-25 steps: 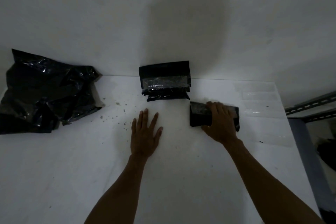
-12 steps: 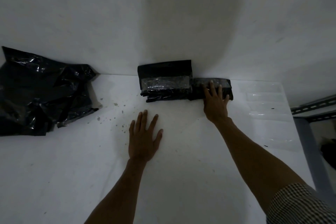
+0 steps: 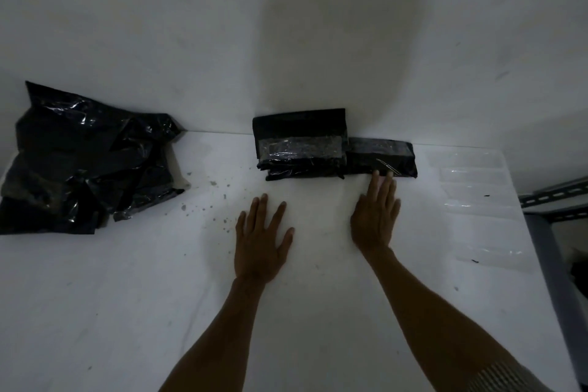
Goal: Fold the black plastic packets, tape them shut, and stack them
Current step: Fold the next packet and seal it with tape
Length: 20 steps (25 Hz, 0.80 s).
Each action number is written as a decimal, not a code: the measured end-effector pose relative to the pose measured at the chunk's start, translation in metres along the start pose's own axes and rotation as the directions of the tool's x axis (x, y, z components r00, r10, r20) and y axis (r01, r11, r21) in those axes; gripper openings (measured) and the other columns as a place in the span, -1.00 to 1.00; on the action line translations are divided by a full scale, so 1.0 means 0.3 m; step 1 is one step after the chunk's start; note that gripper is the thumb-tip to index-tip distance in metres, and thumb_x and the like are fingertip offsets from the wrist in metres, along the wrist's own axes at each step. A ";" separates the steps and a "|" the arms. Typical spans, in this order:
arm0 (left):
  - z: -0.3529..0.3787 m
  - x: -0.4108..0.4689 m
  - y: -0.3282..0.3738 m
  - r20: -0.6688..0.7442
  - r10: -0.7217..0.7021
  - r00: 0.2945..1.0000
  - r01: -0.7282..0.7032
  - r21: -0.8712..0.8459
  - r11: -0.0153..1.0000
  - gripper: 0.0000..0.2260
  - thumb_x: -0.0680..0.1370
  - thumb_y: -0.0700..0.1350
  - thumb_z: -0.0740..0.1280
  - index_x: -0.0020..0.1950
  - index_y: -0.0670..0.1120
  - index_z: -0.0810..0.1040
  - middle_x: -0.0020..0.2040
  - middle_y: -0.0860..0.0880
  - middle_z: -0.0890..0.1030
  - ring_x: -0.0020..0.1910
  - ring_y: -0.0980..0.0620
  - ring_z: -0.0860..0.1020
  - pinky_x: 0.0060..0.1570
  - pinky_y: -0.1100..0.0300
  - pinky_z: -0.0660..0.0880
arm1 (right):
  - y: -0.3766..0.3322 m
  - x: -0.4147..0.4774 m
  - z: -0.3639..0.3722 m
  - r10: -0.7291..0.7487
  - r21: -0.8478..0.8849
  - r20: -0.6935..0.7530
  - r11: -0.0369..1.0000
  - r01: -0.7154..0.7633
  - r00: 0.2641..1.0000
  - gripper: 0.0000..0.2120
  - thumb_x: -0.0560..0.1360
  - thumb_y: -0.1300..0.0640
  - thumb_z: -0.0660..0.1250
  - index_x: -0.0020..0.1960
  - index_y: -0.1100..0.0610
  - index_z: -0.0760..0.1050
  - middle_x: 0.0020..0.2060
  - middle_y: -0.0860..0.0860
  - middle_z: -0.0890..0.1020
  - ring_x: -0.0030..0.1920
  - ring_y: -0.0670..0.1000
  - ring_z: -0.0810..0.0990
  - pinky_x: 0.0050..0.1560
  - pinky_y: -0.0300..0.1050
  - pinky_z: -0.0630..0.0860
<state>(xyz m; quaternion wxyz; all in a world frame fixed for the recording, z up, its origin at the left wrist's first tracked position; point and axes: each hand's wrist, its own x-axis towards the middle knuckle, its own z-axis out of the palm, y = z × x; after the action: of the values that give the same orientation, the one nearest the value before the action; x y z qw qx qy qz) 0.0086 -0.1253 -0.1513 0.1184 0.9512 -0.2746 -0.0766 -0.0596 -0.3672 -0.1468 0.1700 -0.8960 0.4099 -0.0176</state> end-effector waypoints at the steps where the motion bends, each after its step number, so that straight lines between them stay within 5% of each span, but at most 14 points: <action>1: 0.001 0.002 -0.003 -0.003 0.012 1.000 -0.012 0.004 1.000 -0.46 0.64 0.25 0.01 0.60 0.14 0.04 0.62 -0.05 -0.05 0.59 0.00 -0.15 0.54 -0.07 -0.02 | -0.013 -0.073 0.026 0.040 0.012 0.017 0.999 -0.041 0.999 -0.43 0.67 -0.05 -0.10 0.61 0.05 -0.20 0.59 0.14 -0.13 0.58 0.13 -0.18 0.53 0.27 -0.04; 9: -0.029 -0.011 -0.096 -0.057 0.098 0.994 -0.100 -0.023 0.995 -0.50 0.68 0.14 0.05 0.60 0.07 0.08 0.62 -0.09 -0.08 0.59 -0.05 -0.14 0.50 -0.16 0.08 | -0.214 -0.340 0.142 -0.305 -0.139 0.157 0.935 0.327 0.939 -0.38 0.66 -0.19 -0.09 0.61 0.03 -0.15 0.59 0.11 -0.18 0.58 0.13 -0.26 0.52 0.32 -0.17; 14: -0.267 0.043 -0.434 -0.418 -0.310 0.854 0.349 0.017 0.937 -0.48 0.65 0.11 0.12 0.59 -0.01 0.16 0.60 -0.20 0.04 0.59 -0.15 -0.03 0.52 -0.16 -0.02 | -0.316 -0.395 0.195 -0.268 -0.162 0.149 0.943 0.291 0.952 -0.36 0.64 -0.20 -0.15 0.61 0.10 -0.10 0.59 0.17 -0.14 0.58 0.18 -0.21 0.51 0.35 -0.10; 16: -0.367 0.098 -0.585 -0.346 -0.448 0.824 0.485 0.022 0.874 -0.43 0.63 0.18 0.11 0.60 0.01 0.13 0.60 -0.19 0.02 0.58 -0.18 -0.04 0.50 -0.17 -0.04 | -0.318 -0.399 0.197 -0.275 -0.165 0.142 0.941 0.296 0.951 -0.36 0.63 -0.20 -0.17 0.61 0.10 -0.09 0.59 0.17 -0.12 0.58 0.18 -0.20 0.51 0.34 -0.10; 20: -0.438 0.149 -0.721 -0.126 -0.465 0.876 0.462 -0.059 0.885 -0.37 0.59 0.09 0.29 0.58 -0.04 0.14 0.55 -0.18 0.17 0.52 -0.21 0.11 0.38 -0.22 0.31 | -0.326 -0.399 0.188 -0.264 -0.172 0.142 0.942 0.287 0.954 -0.35 0.62 -0.22 -0.19 0.61 0.08 -0.10 0.59 0.14 -0.13 0.58 0.16 -0.21 0.51 0.33 -0.12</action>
<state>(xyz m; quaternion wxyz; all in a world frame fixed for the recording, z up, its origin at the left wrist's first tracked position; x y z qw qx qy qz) 0.1828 0.0523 -0.0866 0.1280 0.9905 -0.0292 -0.0414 -0.0580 -0.2030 -0.1557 0.1030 -0.9561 0.2696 0.0504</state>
